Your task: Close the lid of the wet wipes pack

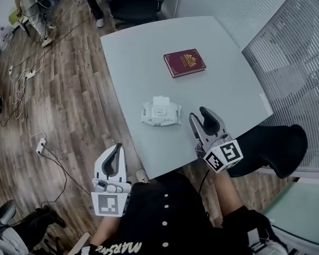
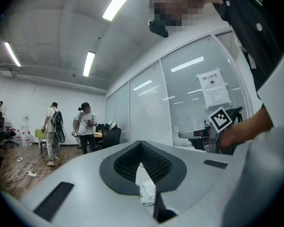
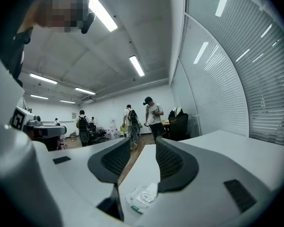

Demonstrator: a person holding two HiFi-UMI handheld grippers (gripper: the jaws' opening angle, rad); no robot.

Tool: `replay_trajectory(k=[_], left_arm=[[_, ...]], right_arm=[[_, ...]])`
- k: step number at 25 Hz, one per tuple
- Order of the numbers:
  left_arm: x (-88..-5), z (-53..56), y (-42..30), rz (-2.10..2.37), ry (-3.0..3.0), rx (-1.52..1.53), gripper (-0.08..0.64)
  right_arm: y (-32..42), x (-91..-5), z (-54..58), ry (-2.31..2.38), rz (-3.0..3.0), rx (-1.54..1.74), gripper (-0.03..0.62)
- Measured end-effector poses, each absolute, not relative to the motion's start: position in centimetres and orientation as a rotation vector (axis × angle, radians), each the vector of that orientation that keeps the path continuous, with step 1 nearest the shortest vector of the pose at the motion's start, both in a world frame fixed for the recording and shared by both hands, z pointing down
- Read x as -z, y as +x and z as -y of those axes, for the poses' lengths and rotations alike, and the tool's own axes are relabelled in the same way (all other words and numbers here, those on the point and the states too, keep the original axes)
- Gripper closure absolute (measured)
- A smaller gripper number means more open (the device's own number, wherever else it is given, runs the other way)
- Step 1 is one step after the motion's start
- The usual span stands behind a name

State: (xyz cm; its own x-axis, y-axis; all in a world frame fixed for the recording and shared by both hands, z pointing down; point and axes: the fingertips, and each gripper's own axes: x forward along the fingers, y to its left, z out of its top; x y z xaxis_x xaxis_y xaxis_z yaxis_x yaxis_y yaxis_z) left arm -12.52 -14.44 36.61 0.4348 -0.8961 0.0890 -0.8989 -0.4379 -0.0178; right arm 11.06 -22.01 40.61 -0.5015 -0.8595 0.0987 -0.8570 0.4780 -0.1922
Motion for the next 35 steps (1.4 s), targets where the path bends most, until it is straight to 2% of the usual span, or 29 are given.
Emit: replay_trajectory(k=[21, 35], left_arm=[[-42.2, 17.0, -9.9, 1.585, 2.468, -0.318, 0.551], [-45.7, 18.0, -8.6, 1.566, 2.372, -0.421, 0.551]], right_arm=[[9.5, -60.5, 32.8, -1.454, -2.834, 1.075, 0.428], [7.8, -69.5, 36.7, -1.205, -2.980, 1.647, 0.428]])
